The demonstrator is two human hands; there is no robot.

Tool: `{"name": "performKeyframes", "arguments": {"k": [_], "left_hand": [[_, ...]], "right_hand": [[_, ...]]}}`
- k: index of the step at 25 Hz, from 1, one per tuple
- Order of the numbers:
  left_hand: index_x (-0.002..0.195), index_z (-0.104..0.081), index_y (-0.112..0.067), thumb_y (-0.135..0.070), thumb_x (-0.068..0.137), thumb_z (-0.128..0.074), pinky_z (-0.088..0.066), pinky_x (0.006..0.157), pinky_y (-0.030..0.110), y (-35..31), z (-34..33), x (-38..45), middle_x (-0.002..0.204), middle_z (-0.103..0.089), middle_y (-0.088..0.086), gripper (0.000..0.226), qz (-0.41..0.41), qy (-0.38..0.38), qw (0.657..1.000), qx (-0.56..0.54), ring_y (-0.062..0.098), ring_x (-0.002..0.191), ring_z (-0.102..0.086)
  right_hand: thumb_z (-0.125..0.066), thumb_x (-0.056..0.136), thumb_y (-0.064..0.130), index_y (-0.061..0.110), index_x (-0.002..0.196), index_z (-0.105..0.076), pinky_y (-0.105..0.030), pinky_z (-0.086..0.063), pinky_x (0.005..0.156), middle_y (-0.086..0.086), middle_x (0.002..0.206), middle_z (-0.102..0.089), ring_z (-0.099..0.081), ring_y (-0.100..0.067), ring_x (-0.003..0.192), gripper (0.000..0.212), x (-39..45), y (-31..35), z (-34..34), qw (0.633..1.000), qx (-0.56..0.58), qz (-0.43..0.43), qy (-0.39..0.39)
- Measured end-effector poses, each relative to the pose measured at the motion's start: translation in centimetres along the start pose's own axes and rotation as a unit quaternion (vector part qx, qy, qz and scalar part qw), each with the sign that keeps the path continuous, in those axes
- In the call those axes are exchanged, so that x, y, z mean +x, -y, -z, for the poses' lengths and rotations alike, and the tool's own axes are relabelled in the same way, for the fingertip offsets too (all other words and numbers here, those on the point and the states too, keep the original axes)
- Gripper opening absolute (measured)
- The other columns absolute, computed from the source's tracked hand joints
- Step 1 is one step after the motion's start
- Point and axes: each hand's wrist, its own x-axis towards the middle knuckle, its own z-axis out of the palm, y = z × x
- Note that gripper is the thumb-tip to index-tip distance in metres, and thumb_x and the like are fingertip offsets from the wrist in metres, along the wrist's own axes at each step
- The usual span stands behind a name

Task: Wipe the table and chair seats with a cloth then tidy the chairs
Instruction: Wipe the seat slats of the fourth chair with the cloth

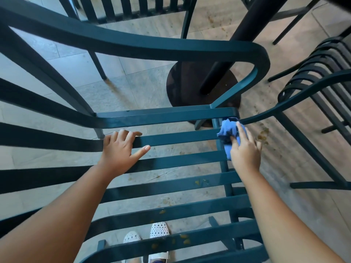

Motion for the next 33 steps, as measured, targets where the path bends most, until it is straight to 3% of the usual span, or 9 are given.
{"name": "performKeyframes", "arguments": {"k": [4, 6, 9, 13, 16, 19, 23, 27, 33], "left_hand": [[0.149, 0.002, -0.032, -0.085, 0.068, 0.002, 0.016, 0.112, 0.042, 0.6, -0.1, -3.2, 0.154, 0.003, 0.007, 0.097, -0.025, 0.073, 0.996, 0.048, 0.029, 0.142, 0.012], [0.148, 0.000, -0.035, -0.083, 0.075, -0.003, 0.014, 0.112, 0.049, 1.1, -0.9, -5.1, 0.157, 0.010, 0.007, 0.087, -0.050, 0.065, 0.994, 0.077, 0.036, 0.141, 0.018], [0.149, -0.005, -0.038, -0.078, 0.082, 0.001, 0.006, 0.111, 0.057, 1.1, -1.0, -6.6, 0.157, 0.007, 0.009, 0.078, -0.054, 0.052, 0.991, 0.110, 0.041, 0.141, 0.010], [0.133, 0.037, -0.039, -0.080, 0.065, 0.020, 0.030, 0.101, 0.055, 0.8, -0.8, -7.8, 0.145, 0.043, 0.007, 0.081, -0.021, 0.076, 0.989, 0.122, 0.041, 0.130, 0.039], [0.132, 0.041, -0.021, -0.086, 0.067, 0.008, 0.022, 0.108, 0.049, 1.0, -0.3, -7.9, 0.147, 0.039, 0.005, 0.097, -0.013, 0.078, 0.992, 0.099, 0.035, 0.135, 0.034], [0.133, 0.038, -0.012, -0.079, 0.075, -0.033, 0.018, 0.112, 0.036, 1.7, 0.2, -8.1, 0.152, 0.030, 0.006, 0.113, -0.014, 0.073, 0.997, 0.003, 0.024, 0.141, 0.025], [0.143, 0.019, -0.014, -0.056, 0.065, -0.075, 0.015, 0.111, 0.029, 1.6, 0.6, -8.4, 0.155, 0.019, 0.009, 0.129, -0.023, 0.018, 0.992, -0.124, 0.020, 0.141, 0.021], [0.146, 0.017, -0.019, -0.028, 0.062, -0.081, 0.004, 0.117, 0.048, 2.2, 1.4, -8.0, 0.156, 0.020, 0.010, 0.129, -0.030, 0.051, 0.991, -0.118, 0.028, 0.141, 0.022], [0.143, 0.026, -0.022, -0.047, 0.055, -0.081, 0.007, 0.113, 0.048, 2.4, 1.9, -8.3, 0.154, 0.022, 0.014, 0.141, -0.017, 0.118, 0.993, 0.005, 0.030, 0.136, 0.034]], "right_hand": [[-0.037, 0.097, 0.042, 0.030, 0.150, -0.015, -0.043, -0.029, 0.104, -0.015, 0.152, -0.022, -0.029, -0.043, 0.129, 0.058, -0.8, 0.4, 3.3, 0.972, -0.032, -0.109, 0.207], [-0.032, 0.088, 0.067, 0.039, 0.149, -0.003, -0.050, -0.015, 0.113, -0.010, 0.157, 0.005, -0.011, -0.044, 0.139, 0.074, -2.7, 0.8, 4.0, 0.949, -0.044, -0.120, 0.288], [-0.021, 0.076, 0.079, 0.045, 0.146, 0.001, -0.057, -0.006, 0.112, 0.002, 0.156, 0.022, 0.010, -0.038, 0.142, 0.082, -5.6, 1.4, 2.1, 0.968, -0.113, -0.044, 0.217], [-0.020, 0.087, 0.068, 0.047, 0.146, 0.000, -0.060, -0.009, 0.110, 0.006, 0.157, 0.016, 0.014, -0.036, 0.141, 0.066, -7.2, 2.8, -0.1, 0.974, -0.152, 0.046, 0.161], [-0.012, 0.088, 0.068, 0.044, 0.146, -0.001, -0.060, 0.000, 0.110, 0.003, 0.158, 0.010, 0.016, -0.038, 0.141, 0.064, -9.6, 5.7, -1.8, 0.967, -0.153, 0.138, 0.149], [-0.003, 0.083, 0.065, 0.042, 0.148, -0.005, -0.058, 0.008, 0.109, -0.001, 0.159, 0.002, 0.014, -0.036, 0.142, 0.069, -12.2, 9.7, -3.5, 0.960, -0.115, 0.199, 0.158], [-0.023, 0.095, 0.056, 0.039, 0.148, -0.001, -0.057, 0.016, 0.108, 0.000, 0.159, -0.002, 0.018, -0.032, 0.142, 0.060, -14.9, 15.2, -5.2, 0.935, -0.119, 0.278, 0.186], [-0.034, 0.097, 0.042, 0.033, 0.150, -0.001, -0.058, 0.016, 0.107, 0.000, 0.158, 0.004, 0.024, -0.032, 0.141, 0.063, -15.6, 18.7, -5.7, 0.890, -0.121, 0.384, 0.215], [-0.054, 0.090, 0.033, 0.020, 0.150, 0.008, -0.054, 0.016, 0.111, -0.003, 0.158, 0.013, 0.023, -0.027, 0.141, 0.088, -16.3, 20.5, -6.1, 0.847, -0.148, 0.455, 0.230]]}}
